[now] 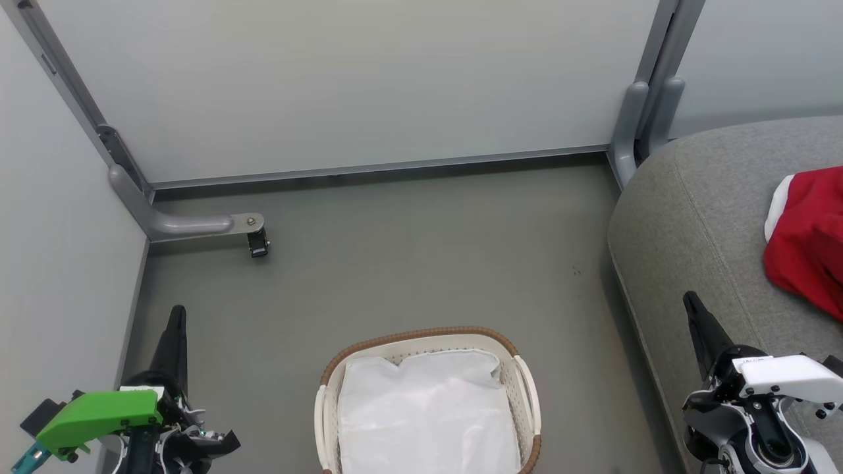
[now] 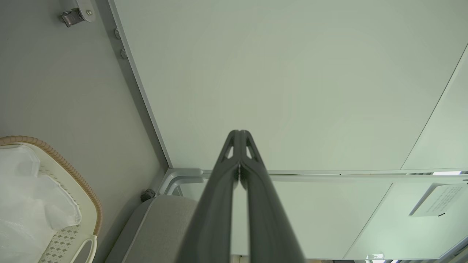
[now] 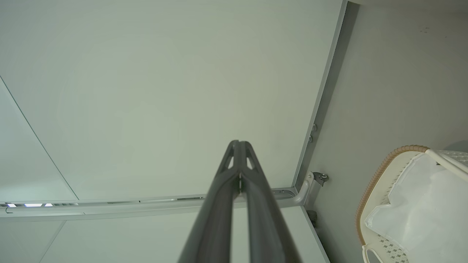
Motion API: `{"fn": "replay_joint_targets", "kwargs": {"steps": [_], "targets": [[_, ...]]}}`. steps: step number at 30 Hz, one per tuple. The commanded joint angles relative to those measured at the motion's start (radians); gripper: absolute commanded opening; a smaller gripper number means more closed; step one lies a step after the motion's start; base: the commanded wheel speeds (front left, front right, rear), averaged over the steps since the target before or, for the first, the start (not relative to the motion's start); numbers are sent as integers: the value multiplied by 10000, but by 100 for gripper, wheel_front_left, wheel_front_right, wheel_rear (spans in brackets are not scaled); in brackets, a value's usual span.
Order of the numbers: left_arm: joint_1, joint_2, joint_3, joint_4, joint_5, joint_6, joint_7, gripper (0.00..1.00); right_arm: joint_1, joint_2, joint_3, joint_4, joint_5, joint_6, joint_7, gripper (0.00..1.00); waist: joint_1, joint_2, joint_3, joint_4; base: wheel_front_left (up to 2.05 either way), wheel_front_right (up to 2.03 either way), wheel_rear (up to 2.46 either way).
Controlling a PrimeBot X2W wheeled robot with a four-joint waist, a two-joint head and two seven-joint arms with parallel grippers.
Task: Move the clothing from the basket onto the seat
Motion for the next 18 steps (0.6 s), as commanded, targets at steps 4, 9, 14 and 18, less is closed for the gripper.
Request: {"fn": "replay_joint_targets", "kwargs": {"steps": [4, 9, 14, 18], "targets": [[-110, 66, 21, -5, -29, 18, 32, 0, 105, -59, -17, -33, 39, -3, 13, 0, 0, 0, 0, 0, 0, 0, 0], [-110, 66, 21, 1, -29, 18, 33, 0, 105, -59, -16, -33, 39, -3, 13, 0, 0, 0, 0, 0, 0, 0, 0], [-110, 66, 21, -3, -29, 18, 31, 0, 105, -59, -16, -33, 39, -3, 13, 0, 0, 0, 0, 0, 0, 0, 0], [-110, 66, 20, -6, -29, 18, 31, 0, 105, -59, -16, -33, 39, -3, 13, 0, 0, 0, 0, 0, 0, 0, 0]]}}
